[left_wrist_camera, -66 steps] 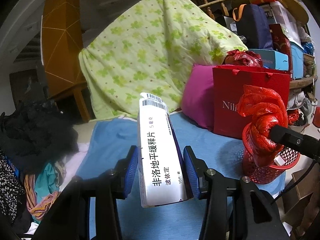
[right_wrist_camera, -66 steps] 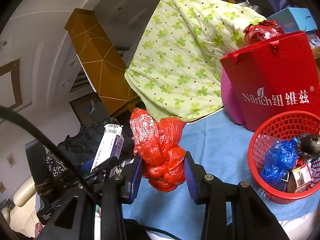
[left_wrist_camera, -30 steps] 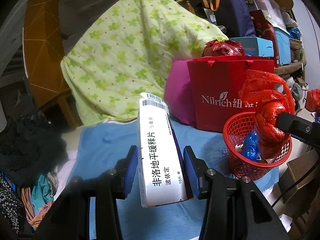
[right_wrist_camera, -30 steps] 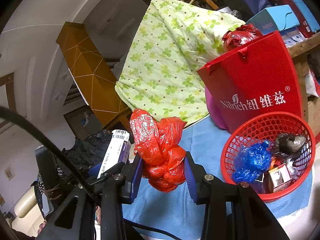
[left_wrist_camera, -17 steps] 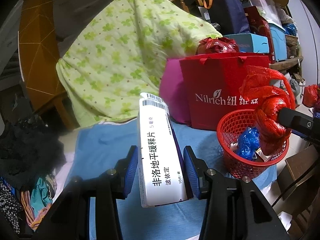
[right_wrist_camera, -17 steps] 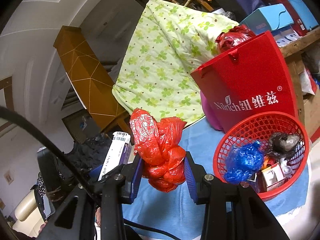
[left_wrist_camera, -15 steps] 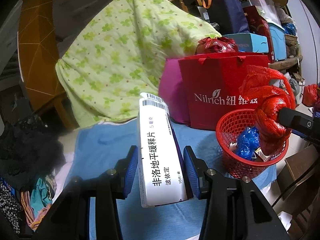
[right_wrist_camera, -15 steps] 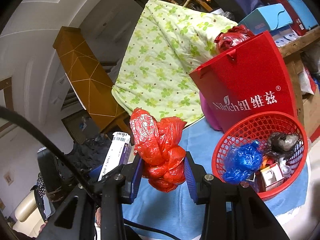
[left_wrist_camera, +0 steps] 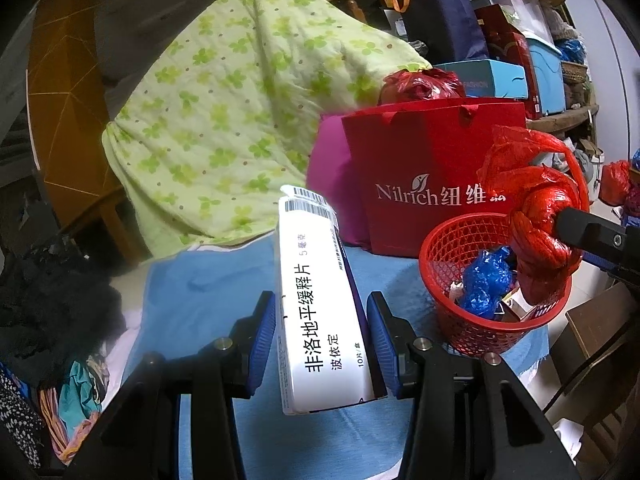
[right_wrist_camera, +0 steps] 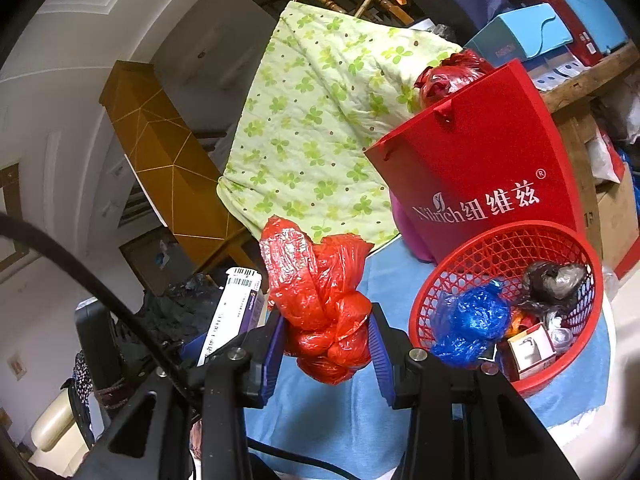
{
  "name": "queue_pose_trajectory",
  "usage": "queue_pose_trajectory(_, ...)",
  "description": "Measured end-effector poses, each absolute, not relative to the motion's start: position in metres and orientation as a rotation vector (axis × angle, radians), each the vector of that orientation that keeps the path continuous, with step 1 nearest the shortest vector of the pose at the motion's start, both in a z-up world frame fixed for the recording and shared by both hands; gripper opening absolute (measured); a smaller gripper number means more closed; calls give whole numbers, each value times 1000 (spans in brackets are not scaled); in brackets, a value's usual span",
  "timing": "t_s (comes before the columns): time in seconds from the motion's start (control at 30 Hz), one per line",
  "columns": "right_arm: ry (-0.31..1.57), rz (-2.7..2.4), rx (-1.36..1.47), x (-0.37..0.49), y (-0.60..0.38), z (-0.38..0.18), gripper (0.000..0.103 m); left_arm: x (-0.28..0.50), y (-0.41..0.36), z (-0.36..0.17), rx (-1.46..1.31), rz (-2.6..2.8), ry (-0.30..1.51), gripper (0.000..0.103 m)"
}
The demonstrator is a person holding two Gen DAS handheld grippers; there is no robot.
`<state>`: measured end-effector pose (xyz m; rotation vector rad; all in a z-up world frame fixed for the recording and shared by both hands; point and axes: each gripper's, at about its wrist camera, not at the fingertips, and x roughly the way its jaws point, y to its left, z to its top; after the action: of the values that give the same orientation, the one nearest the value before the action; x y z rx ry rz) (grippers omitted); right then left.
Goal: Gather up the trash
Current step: 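Carry the white box and red bag toward the red mesh basket with both grippers, then lower the white box and red bag into the basket with both grippers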
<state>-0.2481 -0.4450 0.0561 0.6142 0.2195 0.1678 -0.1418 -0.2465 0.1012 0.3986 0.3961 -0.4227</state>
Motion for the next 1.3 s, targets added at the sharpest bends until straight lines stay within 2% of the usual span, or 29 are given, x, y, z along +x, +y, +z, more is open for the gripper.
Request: queue_pose_trajectory(1.3,199,102,683,-270,-475,46,42,-152,-287,92,466,-497,404,48)
